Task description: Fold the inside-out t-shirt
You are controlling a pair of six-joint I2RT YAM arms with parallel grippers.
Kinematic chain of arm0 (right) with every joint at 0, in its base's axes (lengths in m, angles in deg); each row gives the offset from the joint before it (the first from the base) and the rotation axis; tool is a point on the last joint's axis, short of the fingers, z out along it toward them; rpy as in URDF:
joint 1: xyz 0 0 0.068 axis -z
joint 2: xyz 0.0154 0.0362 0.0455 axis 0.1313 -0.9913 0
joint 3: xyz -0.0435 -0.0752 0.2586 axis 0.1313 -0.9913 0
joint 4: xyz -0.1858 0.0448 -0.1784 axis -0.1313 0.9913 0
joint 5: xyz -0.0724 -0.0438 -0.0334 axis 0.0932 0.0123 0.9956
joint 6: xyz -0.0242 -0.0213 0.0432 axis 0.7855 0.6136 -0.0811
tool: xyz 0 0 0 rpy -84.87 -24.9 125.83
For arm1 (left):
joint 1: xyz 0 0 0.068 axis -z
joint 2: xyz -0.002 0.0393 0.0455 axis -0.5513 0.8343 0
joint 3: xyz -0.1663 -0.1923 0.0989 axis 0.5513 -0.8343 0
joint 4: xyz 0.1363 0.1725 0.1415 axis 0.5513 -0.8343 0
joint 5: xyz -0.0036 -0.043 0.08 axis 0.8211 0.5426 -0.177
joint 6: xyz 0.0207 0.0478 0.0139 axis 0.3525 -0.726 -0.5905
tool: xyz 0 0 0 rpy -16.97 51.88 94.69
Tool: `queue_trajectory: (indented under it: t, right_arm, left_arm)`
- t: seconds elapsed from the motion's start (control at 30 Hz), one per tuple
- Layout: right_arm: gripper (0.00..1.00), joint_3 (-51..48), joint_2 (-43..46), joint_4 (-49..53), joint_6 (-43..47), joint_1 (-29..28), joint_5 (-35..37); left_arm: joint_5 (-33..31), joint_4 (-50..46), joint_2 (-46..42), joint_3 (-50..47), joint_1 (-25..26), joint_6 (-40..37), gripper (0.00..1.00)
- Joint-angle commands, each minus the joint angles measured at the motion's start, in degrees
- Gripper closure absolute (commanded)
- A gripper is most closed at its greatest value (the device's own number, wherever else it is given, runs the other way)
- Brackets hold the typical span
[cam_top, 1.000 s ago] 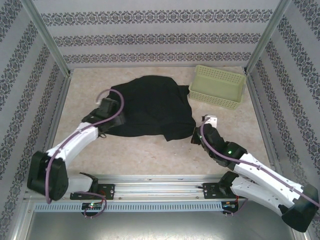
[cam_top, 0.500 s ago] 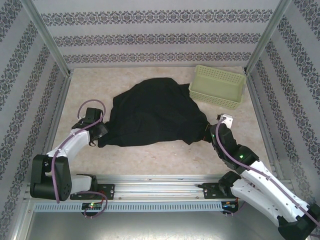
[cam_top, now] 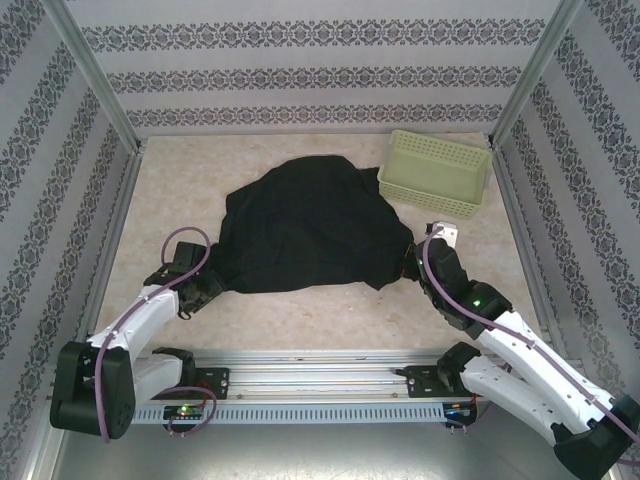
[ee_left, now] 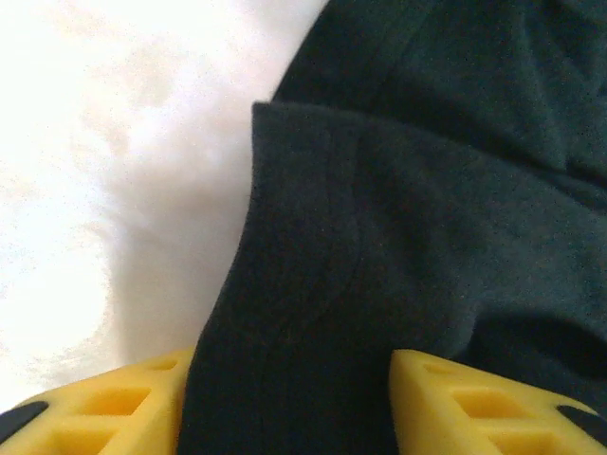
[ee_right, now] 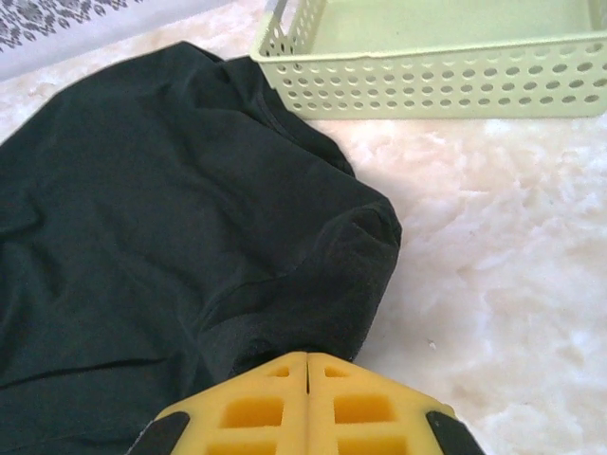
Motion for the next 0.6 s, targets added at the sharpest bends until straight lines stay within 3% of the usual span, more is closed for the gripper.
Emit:
queue_trajectory:
  t: [0.0, 0.03, 0.1, 0.2, 0.4, 0.57]
  right_arm:
    - [1.00, 3.7, 0.0, 0.2, 1.8, 0.6, 0.5]
    - [1.00, 4.8, 0.0, 0.6, 2.5, 0.6, 0.8]
    - [1.00, 8.0, 0.2, 1.7, 4.1, 0.7, 1.5]
    - [1.00, 16.3, 0.0, 3.0, 8.1, 1.2, 2.3]
    - [1.00, 40.0, -2.3, 4.4, 19.1, 1.5, 6.4]
    - [1.00, 55.6, -6.0, 5.0, 25.0, 1.4, 7.6]
  left_arm:
    - [2.6, 6.0, 1.7, 2.1, 0.5, 0.5, 0.75]
    - [2.4, 5.3, 2.5, 4.3, 0.5, -0.3, 0.86]
    - [2.0, 3.0, 2.8, 9.7, 0.5, -2.2, 1.00]
    - [-0.4, -2.3, -0.5, 21.3, 0.5, -4.4, 1.00]
    - [-12.0, -11.3, -7.5, 49.2, 0.5, -10.4, 1.00]
    - [-14.2, -14.9, -4.9, 64.0, 0.5, -15.1, 1.00]
